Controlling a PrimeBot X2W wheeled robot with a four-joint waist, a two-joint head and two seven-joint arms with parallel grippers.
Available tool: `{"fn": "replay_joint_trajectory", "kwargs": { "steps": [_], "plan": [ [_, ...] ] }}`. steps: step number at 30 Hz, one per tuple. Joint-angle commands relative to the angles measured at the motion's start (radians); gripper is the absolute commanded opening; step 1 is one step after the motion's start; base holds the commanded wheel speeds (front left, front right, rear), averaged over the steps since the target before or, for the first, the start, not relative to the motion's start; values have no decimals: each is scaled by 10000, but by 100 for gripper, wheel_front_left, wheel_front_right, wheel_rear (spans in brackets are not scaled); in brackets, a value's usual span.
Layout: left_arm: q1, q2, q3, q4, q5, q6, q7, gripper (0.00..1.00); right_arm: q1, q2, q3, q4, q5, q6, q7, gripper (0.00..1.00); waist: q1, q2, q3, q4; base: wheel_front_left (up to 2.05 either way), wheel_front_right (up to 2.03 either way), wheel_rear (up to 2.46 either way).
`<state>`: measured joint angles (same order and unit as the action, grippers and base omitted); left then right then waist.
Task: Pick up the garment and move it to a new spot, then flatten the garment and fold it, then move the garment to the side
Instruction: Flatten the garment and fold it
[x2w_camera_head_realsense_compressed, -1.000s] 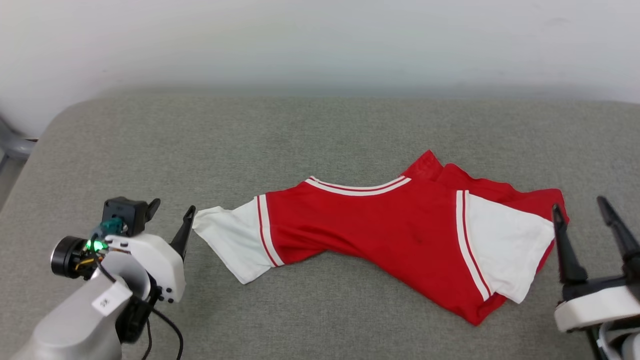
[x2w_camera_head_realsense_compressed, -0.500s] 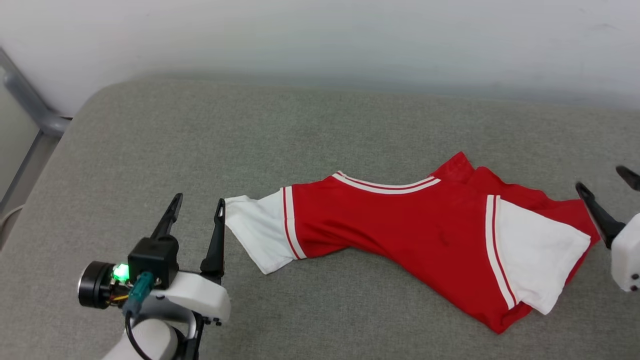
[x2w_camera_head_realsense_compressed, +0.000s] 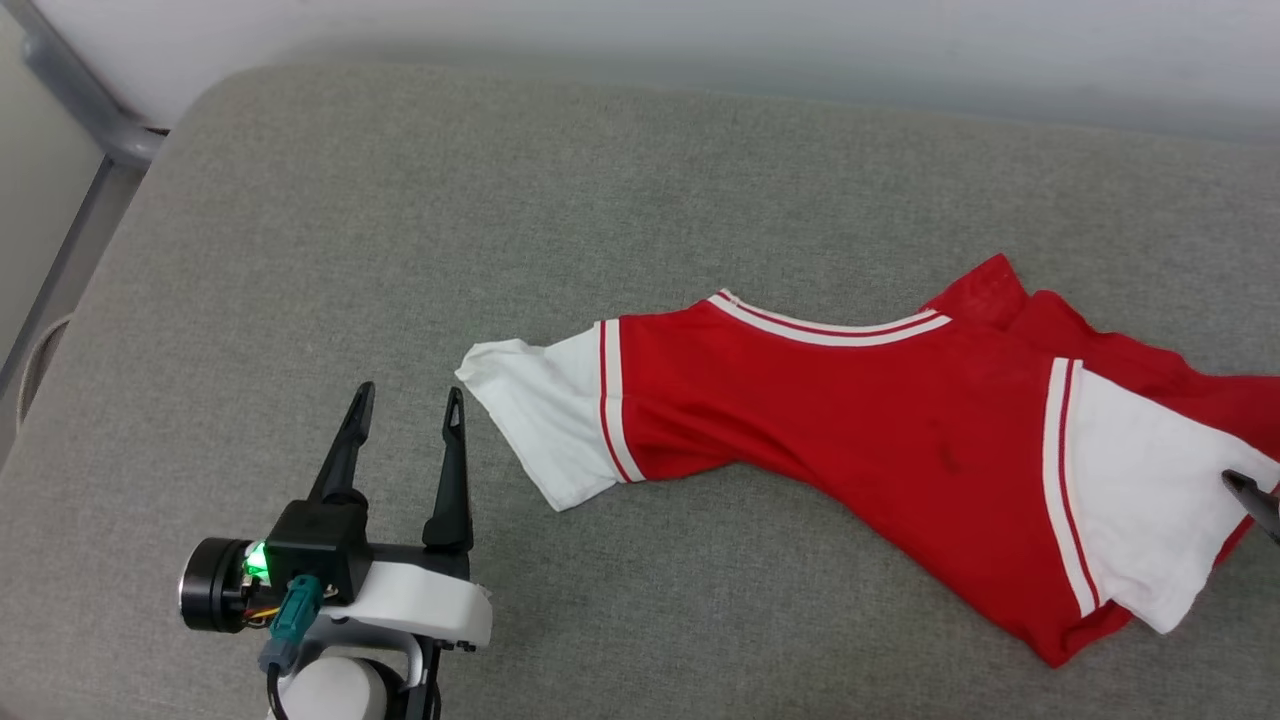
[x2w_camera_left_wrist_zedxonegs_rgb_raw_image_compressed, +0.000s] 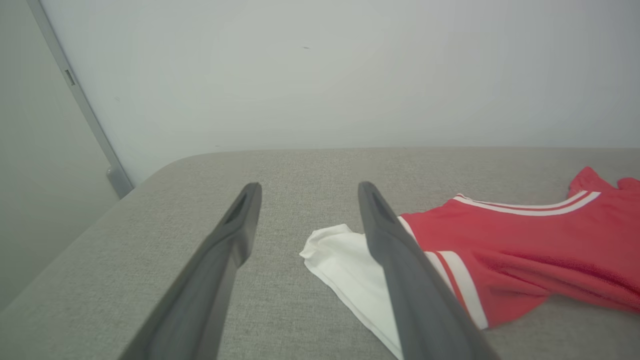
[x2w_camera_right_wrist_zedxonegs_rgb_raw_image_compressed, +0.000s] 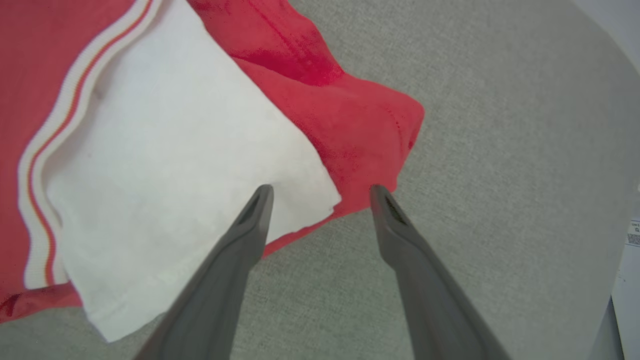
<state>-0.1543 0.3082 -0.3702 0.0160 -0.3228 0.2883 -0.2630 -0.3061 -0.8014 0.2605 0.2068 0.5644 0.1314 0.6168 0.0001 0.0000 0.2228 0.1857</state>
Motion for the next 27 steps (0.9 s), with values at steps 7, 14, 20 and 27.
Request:
{"fn": "replay_joint_trajectory", "kwargs": {
  "steps": [7, 14, 20, 27],
  "plan": [
    [-362, -996, 885, 279, 881, -947, -24, 100, -225, 485, 877, 1471, 32, -10, 185, 100, -1, 0, 1116, 609, 0, 0, 0],
    [-263, -1512, 1557, 543, 1379, -1483, -25, 100, -1083, 256, 934, 1780, 323, -11, -1139, 0, -1, 0, 1033, 521, 0, 0, 0],
    [-210, -1856, 2043, 699, 1790, -1915, -25, 100, -2739, 272, 271, 2338, -140, -16, -3135, 0, -1, 0, 650, 442, 0, 0, 0],
    [227, -2157, 2488, 846, 2102, -2248, -25, 100, -2772, 643, 273, 2876, -209, -16, -3968, 0, -1, 0, 185, 347, 0, 0, 0]
  ]
}}
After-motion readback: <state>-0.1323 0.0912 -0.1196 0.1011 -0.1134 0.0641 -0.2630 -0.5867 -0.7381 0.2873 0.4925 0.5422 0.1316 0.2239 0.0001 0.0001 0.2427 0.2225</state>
